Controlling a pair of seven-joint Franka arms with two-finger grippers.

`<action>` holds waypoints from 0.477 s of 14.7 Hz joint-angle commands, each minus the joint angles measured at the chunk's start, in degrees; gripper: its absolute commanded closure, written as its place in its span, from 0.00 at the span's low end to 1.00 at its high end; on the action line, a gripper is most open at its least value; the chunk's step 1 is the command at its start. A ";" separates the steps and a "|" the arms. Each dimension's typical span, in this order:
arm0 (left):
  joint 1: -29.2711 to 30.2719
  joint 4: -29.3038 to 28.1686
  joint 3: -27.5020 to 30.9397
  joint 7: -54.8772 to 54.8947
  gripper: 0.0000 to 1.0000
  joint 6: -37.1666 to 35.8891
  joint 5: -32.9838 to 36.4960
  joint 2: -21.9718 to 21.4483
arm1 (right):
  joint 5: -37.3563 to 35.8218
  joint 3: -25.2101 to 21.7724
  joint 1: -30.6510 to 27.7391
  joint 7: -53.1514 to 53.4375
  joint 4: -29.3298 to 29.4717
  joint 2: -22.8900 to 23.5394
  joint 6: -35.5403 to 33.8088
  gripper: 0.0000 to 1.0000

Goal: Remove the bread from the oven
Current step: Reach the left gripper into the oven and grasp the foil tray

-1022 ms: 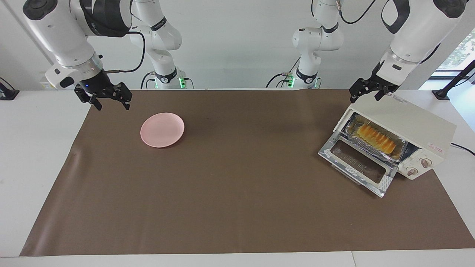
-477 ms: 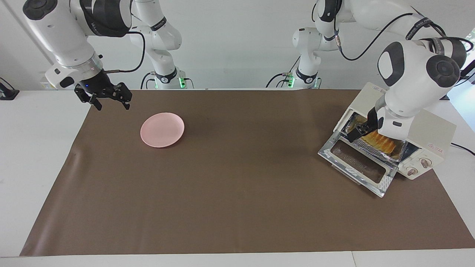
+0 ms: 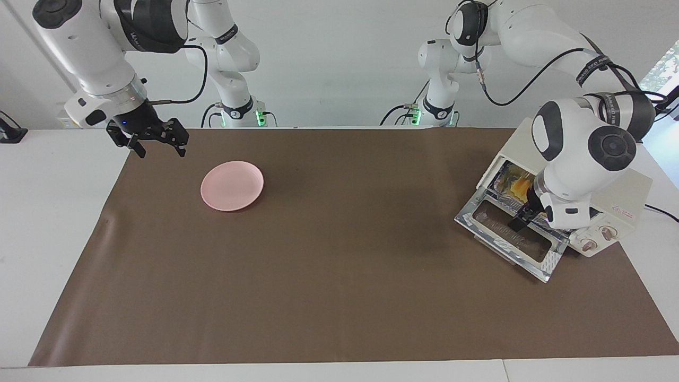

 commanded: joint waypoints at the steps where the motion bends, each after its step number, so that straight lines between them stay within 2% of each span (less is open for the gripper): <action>1: -0.47 -10.26 0.82 -5.80 0.00 5.95 1.28 -4.94 | -0.40 0.44 -0.55 -1.41 -0.32 -0.67 -0.56 0.00; 5: -0.38 -16.95 0.82 -6.08 0.00 9.04 5.40 -7.75 | -0.32 0.44 -0.55 -1.41 -0.32 -0.67 -0.47 0.00; 7: -0.29 -18.37 0.82 -6.08 0.00 9.83 5.50 -8.37 | -0.32 0.44 -0.55 -1.41 -0.24 -0.67 -0.47 0.00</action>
